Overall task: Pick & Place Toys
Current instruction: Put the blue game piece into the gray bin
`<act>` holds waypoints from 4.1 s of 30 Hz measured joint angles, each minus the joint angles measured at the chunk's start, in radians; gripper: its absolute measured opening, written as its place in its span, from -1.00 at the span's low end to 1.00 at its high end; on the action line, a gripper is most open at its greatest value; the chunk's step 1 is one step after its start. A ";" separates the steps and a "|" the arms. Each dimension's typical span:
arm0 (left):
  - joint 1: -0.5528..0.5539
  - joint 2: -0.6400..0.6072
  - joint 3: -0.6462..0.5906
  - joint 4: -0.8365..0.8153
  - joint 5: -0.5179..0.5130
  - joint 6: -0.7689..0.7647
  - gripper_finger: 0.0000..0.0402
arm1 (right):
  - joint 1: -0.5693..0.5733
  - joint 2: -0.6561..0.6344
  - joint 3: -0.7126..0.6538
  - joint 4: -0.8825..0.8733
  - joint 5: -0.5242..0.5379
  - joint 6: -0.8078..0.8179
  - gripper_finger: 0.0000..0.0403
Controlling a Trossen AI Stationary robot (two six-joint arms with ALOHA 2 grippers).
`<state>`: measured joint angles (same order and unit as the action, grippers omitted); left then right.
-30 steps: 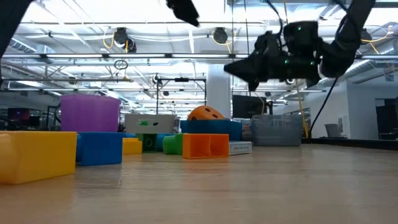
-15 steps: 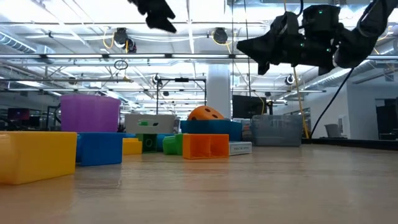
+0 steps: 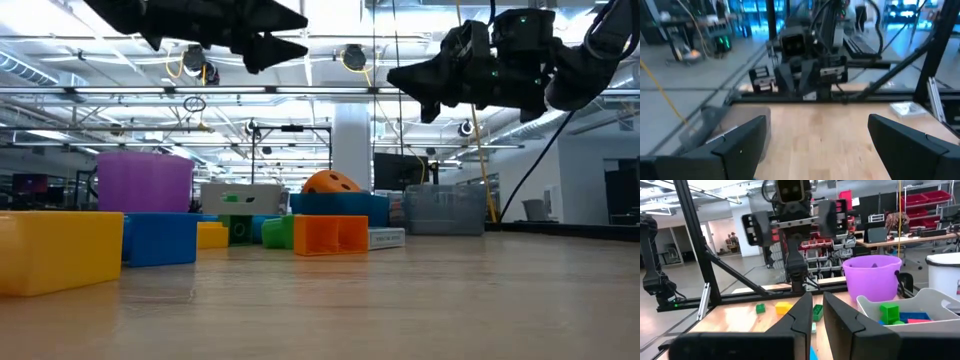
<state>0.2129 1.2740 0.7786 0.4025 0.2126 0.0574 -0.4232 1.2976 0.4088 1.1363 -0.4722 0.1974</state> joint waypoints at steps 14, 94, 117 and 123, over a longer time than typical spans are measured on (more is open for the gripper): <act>-0.242 0.033 -0.138 0.534 -0.084 0.061 0.75 | 0.000 0.000 0.000 -0.013 0.000 0.000 -0.83; -0.445 -0.510 -0.764 0.610 -0.557 -0.114 0.75 | 0.000 0.000 0.001 0.005 -0.001 0.000 -0.84; -0.321 -0.502 -0.703 0.591 -0.579 0.034 0.75 | 0.017 0.000 0.001 -0.028 0.026 0.000 -0.86; -0.318 -0.502 -0.702 0.570 -0.578 0.027 0.75 | 0.072 0.000 0.001 0.044 0.026 0.000 -0.85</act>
<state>-0.1051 0.7723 0.0765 0.9727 -0.3659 0.0845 -0.3511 1.2976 0.4099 1.1802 -0.4461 0.1977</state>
